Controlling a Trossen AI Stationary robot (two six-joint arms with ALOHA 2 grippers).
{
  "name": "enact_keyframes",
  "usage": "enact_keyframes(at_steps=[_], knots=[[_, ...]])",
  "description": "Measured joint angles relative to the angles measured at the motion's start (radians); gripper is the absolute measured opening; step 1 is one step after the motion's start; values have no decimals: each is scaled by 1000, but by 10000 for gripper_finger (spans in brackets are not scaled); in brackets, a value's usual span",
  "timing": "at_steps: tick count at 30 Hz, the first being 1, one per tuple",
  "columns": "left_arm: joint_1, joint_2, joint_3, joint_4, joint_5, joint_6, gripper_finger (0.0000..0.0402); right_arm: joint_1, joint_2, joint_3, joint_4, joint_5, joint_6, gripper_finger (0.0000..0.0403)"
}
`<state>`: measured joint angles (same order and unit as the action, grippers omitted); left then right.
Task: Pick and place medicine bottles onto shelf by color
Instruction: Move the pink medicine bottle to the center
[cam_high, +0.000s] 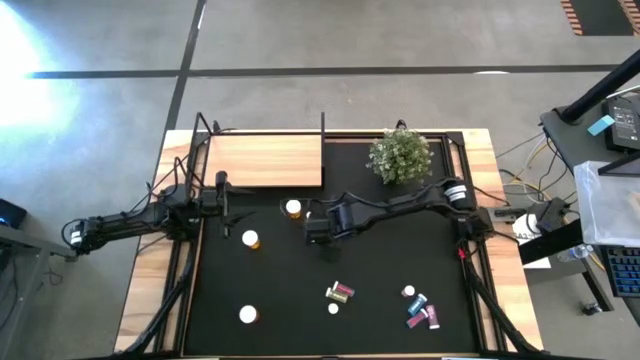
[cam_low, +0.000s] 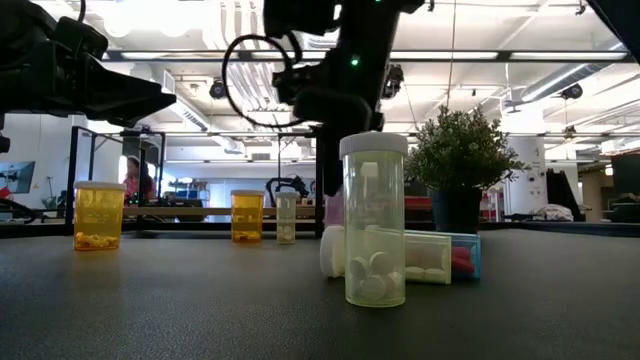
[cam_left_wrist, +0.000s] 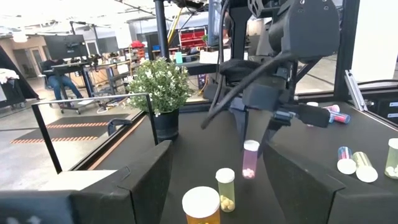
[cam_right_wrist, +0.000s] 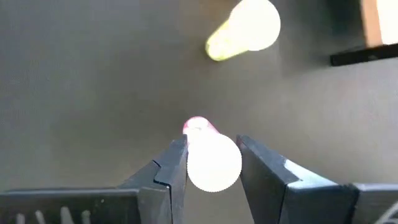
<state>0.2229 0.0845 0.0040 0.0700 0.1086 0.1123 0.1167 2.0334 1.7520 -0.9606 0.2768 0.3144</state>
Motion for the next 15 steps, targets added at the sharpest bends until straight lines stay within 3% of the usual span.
enact_keyframes(at_steps=[15], knots=[[0, 0, 0, 0, 0, 0, 235, -37, 34, 40, 67, -90, -107, 117]])
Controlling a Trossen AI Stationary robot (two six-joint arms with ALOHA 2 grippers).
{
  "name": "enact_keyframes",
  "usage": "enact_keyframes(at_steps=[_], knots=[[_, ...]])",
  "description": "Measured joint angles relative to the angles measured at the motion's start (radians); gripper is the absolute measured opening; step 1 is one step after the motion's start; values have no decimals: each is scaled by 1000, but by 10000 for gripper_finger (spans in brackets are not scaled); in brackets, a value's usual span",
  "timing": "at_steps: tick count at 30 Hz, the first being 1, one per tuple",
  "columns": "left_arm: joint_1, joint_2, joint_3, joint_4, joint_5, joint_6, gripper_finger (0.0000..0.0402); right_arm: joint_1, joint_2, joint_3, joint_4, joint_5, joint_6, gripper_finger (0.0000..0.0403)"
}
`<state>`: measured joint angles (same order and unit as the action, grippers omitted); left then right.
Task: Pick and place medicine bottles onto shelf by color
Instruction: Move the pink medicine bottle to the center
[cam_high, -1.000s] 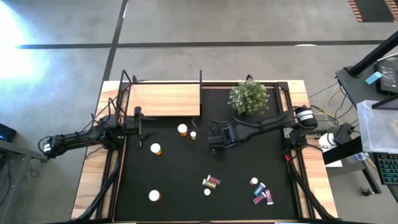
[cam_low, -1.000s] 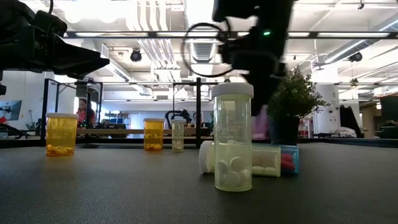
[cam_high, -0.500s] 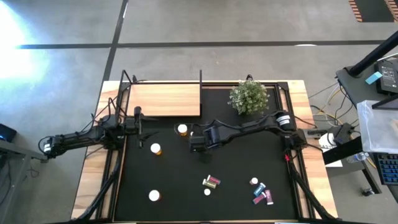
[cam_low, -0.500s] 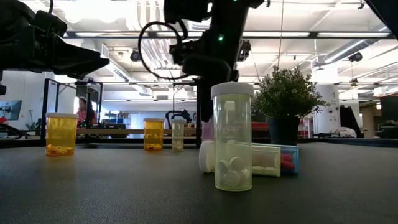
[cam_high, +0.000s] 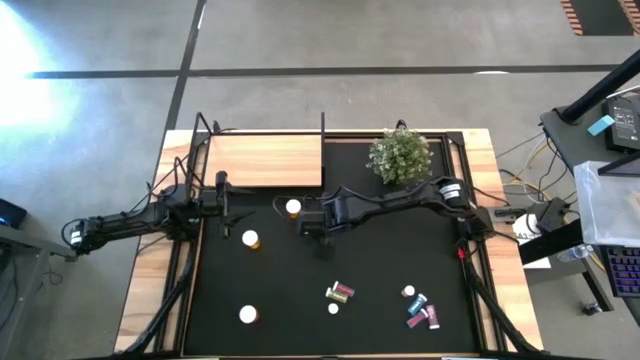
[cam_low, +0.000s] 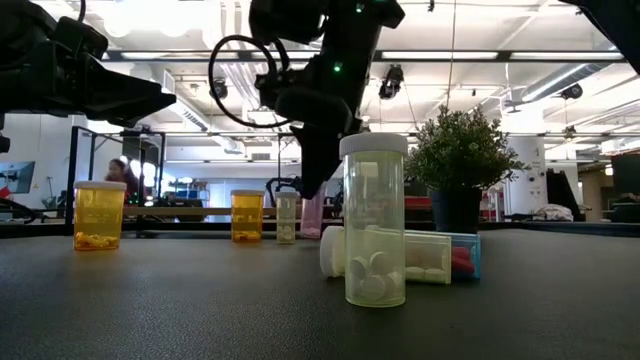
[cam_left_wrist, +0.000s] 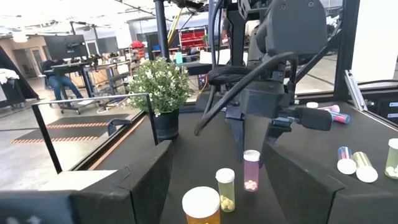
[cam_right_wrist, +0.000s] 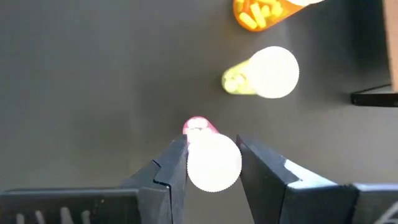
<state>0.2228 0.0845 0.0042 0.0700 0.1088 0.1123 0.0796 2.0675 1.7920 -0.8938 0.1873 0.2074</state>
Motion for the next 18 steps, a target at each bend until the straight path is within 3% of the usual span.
enact_keyframes(at_steps=[18], knots=[[0, 0, 0, 0, 0, 0, 235, -21, 12, -8, 20, -12, -57, 130]])
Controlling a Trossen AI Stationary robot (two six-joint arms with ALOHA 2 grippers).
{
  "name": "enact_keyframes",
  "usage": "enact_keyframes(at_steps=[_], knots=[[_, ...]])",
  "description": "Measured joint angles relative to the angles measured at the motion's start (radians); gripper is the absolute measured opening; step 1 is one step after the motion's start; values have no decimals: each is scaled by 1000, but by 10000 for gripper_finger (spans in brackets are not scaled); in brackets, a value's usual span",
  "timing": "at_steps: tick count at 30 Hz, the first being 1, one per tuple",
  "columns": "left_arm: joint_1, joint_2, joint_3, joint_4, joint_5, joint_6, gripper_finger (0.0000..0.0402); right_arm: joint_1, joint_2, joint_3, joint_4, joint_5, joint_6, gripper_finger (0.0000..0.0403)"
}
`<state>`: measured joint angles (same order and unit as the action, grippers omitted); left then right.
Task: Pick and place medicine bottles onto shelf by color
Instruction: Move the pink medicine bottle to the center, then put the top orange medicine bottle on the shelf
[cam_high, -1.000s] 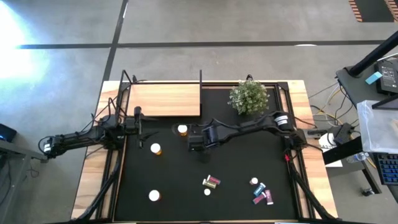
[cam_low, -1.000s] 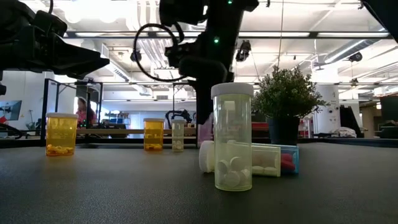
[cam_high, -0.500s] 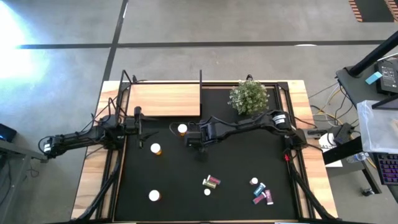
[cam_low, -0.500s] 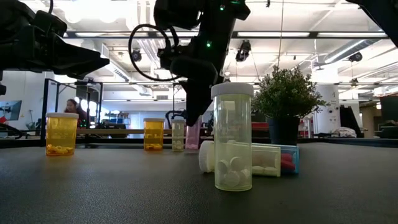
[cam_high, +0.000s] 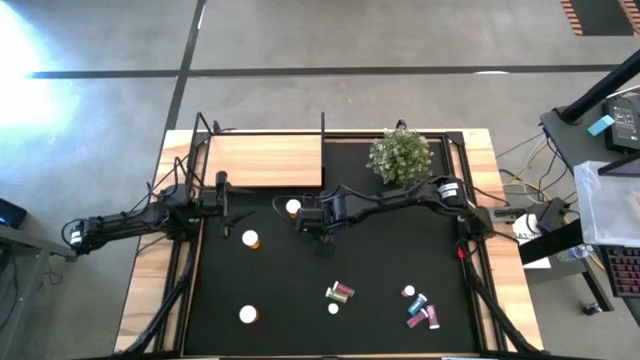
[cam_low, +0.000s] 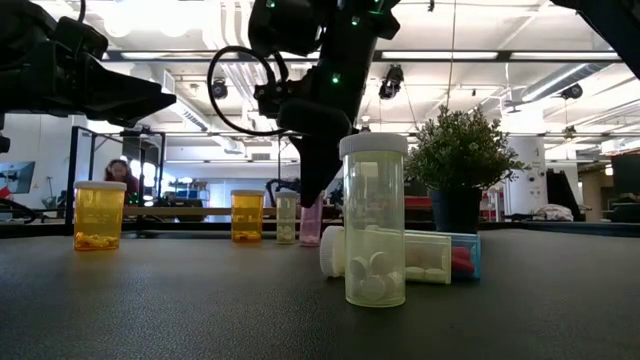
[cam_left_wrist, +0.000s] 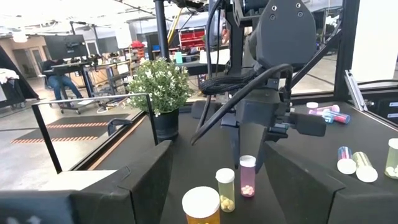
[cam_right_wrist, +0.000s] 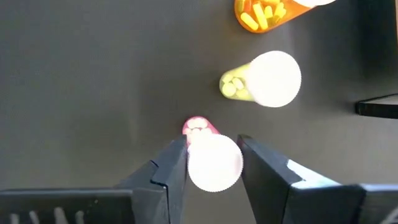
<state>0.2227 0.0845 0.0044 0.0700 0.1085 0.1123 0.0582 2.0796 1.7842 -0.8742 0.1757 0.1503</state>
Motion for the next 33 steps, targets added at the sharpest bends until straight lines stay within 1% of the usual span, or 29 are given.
enact_keyframes(at_steps=[10, 15, 19, 25, 28, 33], knots=[[0, 0, 0, 0, 0, 0, 235, 0, 0, -3, 4, 8, -23, 162], [0, 0, 0, 0, 0, 0, 235, 0, -6, 0, -5, 9, -12, 164], [0, 0, 0, 0, 0, 0, 235, 0, -45, 4, -21, 14, 7, 164], [0, 0, 0, 0, 0, 0, 235, 3, -94, 5, -53, 69, 29, 164], [0, 0, 0, 0, 0, 0, 235, 4, -111, 5, -31, 73, -28, 164], [0, 0, 0, 0, 0, 0, 235, 19, -109, 5, 24, 71, -198, 164]])
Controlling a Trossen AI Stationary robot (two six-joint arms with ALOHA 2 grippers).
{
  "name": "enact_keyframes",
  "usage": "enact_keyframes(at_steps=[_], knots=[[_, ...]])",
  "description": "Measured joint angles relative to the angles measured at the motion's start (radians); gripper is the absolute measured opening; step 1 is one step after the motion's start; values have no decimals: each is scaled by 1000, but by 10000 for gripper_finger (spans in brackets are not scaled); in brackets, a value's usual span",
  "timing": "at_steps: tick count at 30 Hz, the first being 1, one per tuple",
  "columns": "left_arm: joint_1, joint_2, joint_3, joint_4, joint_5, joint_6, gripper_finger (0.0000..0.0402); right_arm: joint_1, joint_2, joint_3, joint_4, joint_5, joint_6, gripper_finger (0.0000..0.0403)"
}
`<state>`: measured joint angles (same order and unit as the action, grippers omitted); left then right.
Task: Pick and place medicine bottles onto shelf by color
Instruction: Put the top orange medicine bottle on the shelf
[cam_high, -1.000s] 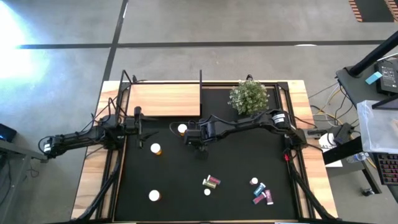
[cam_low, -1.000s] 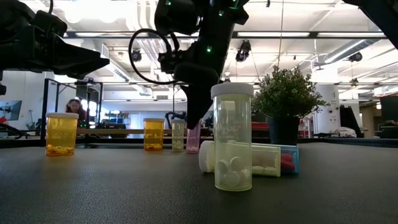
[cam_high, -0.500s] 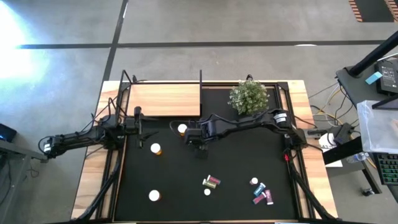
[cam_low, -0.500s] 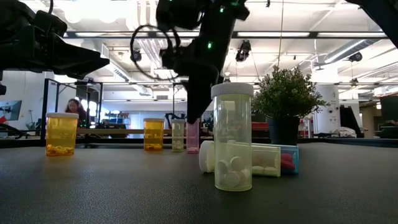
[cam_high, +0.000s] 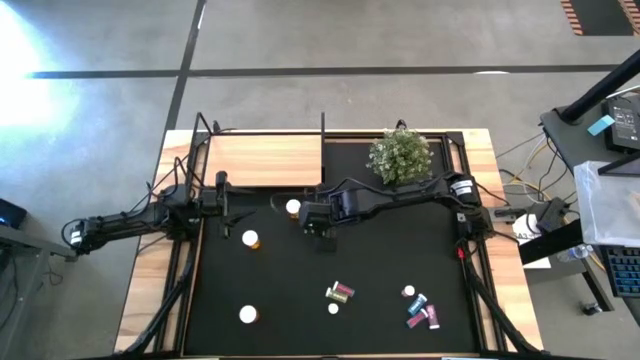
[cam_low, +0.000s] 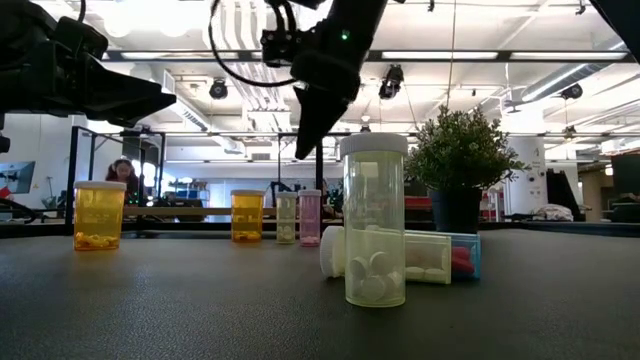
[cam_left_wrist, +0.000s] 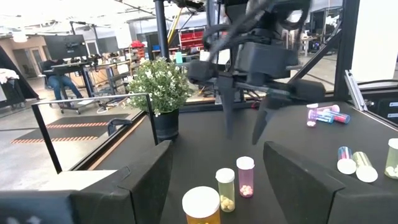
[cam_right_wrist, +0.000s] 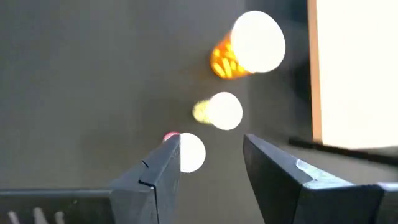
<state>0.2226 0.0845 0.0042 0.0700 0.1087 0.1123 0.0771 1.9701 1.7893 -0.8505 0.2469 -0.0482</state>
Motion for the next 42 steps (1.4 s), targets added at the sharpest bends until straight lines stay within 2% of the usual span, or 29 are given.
enact_keyframes(at_steps=[6, 10, 16, 25, 37, 42], knots=[[0, 0, 0, 0, 0, 0, 235, 17, 0, -1, 62, 0, -167, 164], [0, 0, 0, 0, 0, 0, 235, 17, 3, -3, 121, 0, -224, 164], [0, 0, 0, 0, 0, 0, 235, 14, 29, -5, 216, 17, -216, 164], [0, 2, 0, 0, 0, 0, 235, 11, 54, -6, 268, 42, -257, 164], [0, 0, 0, 0, 0, 0, 235, -30, 61, -6, 324, 43, -187, 164], [0, 2, 0, 0, 0, 0, 235, -54, 61, -6, 412, 42, -259, 164]])
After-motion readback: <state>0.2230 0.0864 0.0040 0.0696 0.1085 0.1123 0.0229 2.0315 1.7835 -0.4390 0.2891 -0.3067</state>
